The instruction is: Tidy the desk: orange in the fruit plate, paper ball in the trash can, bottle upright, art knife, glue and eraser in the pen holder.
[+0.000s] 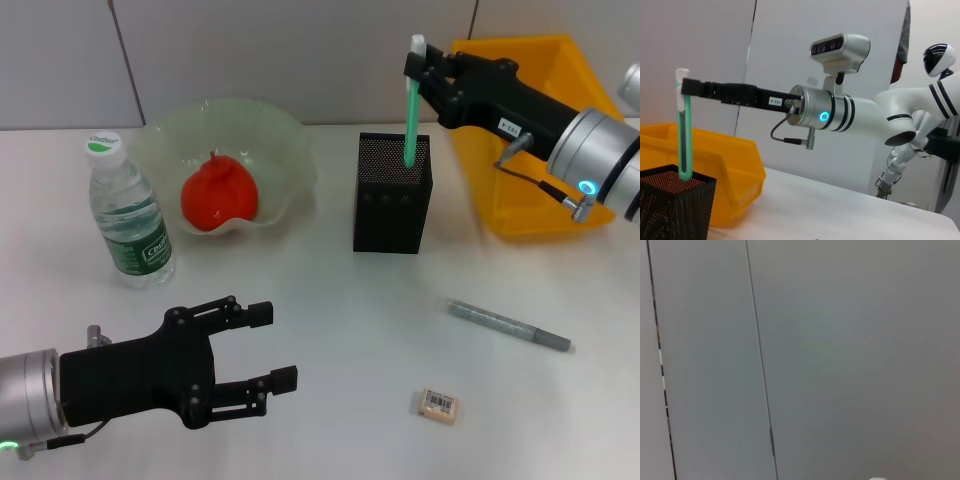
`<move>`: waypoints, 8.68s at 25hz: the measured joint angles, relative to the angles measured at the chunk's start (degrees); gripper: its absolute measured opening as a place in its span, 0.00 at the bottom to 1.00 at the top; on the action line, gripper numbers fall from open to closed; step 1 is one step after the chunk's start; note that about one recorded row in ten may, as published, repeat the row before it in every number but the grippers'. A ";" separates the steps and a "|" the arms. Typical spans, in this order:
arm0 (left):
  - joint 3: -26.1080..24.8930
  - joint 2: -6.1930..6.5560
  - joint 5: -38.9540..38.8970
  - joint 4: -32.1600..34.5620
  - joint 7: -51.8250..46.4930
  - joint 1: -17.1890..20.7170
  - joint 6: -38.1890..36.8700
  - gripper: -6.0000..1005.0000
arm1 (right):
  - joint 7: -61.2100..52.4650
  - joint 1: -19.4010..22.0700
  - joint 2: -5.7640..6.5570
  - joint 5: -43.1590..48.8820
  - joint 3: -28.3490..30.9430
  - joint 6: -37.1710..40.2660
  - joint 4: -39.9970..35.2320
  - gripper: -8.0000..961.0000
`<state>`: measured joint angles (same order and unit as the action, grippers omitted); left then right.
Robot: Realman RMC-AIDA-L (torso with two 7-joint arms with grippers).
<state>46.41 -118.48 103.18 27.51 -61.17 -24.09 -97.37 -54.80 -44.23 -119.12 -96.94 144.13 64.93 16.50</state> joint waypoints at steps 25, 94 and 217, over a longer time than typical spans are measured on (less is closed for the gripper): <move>-0.02 0.09 -0.25 0.00 0.00 0.01 -1.07 0.79 | 1.63 1.48 -0.07 -3.62 -1.03 4.64 -0.14 0.64; -0.01 0.39 0.26 0.11 0.35 1.32 -0.45 0.79 | -82.85 -8.90 -0.48 60.40 -59.26 24.81 38.38 0.67; -0.35 0.62 -0.41 0.55 1.83 1.94 -2.84 0.79 | -67.56 3.21 0.52 36.56 -25.95 -0.35 44.58 0.67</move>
<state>46.06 -117.86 102.77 28.06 -59.34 -22.15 -100.21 -122.36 -41.02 -118.59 -60.38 118.18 64.58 61.08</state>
